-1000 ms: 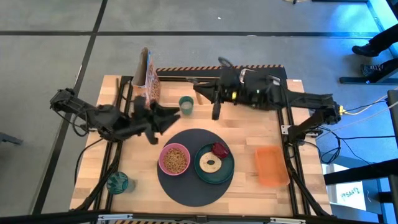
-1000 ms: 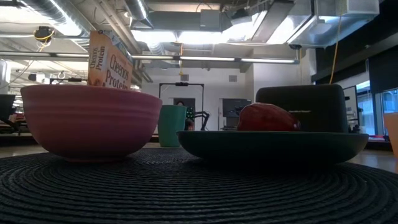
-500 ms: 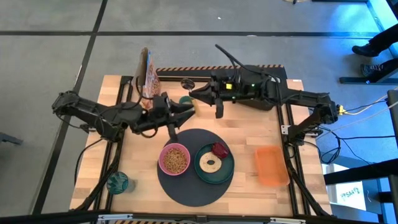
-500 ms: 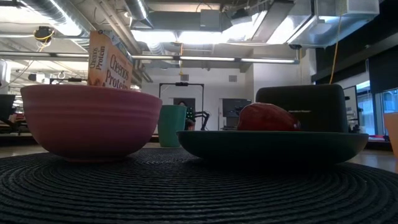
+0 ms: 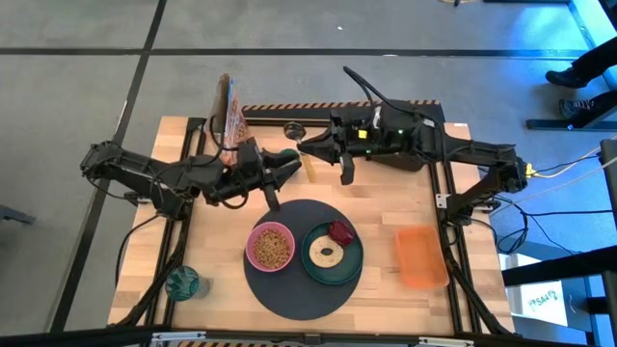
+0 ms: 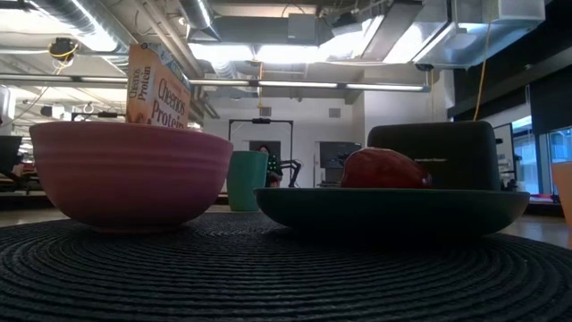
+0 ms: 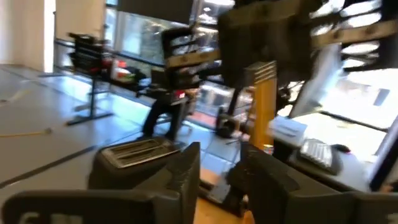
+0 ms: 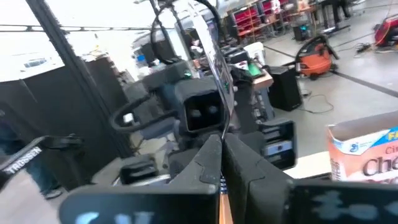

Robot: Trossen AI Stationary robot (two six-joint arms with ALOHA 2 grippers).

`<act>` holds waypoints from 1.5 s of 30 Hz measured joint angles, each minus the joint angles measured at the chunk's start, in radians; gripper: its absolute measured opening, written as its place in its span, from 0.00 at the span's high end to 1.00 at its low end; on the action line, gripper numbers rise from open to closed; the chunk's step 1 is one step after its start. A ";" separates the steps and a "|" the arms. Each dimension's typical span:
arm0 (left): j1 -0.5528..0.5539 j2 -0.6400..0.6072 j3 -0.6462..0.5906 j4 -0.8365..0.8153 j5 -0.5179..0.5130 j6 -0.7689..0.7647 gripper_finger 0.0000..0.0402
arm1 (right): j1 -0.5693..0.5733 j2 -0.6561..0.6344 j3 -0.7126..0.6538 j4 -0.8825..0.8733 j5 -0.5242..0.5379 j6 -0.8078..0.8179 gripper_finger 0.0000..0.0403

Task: Arrange a breakfast setting
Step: Put the yellow spoon on the left side of the blue placemat

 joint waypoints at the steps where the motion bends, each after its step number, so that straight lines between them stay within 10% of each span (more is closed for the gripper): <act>1: -0.002 0.000 0.000 -0.006 -0.024 0.002 0.71 | 0.000 -0.002 0.001 0.001 0.000 -0.002 1.00; 13: 0.046 0.024 0.000 0.085 0.146 0.039 0.63 | -0.001 0.010 0.001 0.008 0.012 -0.013 1.00; 25: 0.103 0.023 0.000 0.101 0.260 -0.015 0.93 | -0.001 0.015 0.001 0.030 0.007 -0.034 1.00; 36: 0.119 0.021 0.000 0.063 0.321 -0.044 0.94 | -0.001 0.026 0.002 0.022 0.000 -0.032 1.00; 45: 0.045 -0.084 0.000 -0.482 0.347 -0.381 0.94 | -0.001 0.017 0.000 -0.048 0.086 -0.037 0.69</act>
